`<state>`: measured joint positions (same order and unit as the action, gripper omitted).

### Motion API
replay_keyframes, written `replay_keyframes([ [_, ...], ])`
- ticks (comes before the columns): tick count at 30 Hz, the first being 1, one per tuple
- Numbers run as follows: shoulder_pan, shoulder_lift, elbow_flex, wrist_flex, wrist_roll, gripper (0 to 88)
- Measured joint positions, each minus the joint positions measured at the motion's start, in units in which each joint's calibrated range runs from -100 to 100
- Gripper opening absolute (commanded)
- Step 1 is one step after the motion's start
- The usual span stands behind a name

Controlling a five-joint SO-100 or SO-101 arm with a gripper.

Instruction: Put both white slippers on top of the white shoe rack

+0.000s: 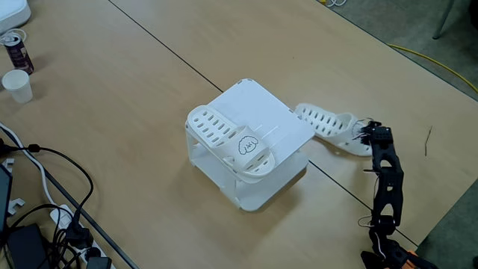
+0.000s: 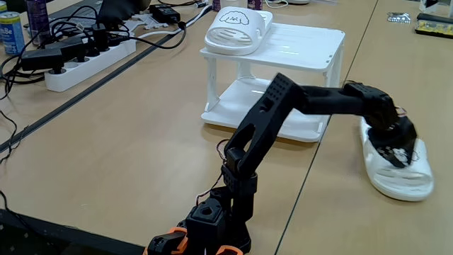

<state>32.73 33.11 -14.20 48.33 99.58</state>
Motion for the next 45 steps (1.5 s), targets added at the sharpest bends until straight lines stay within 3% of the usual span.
replay_keyframes([
  [15,-14.76,-11.96,19.05,1.72,0.00,0.8],
  [32,-5.84,-31.18,30.37,0.60,0.00,6.4],
  [36,-5.69,-31.92,37.29,-8.67,0.00,6.7],
  [45,-5.09,-32.16,59.39,-46.95,0.00,6.7],
])
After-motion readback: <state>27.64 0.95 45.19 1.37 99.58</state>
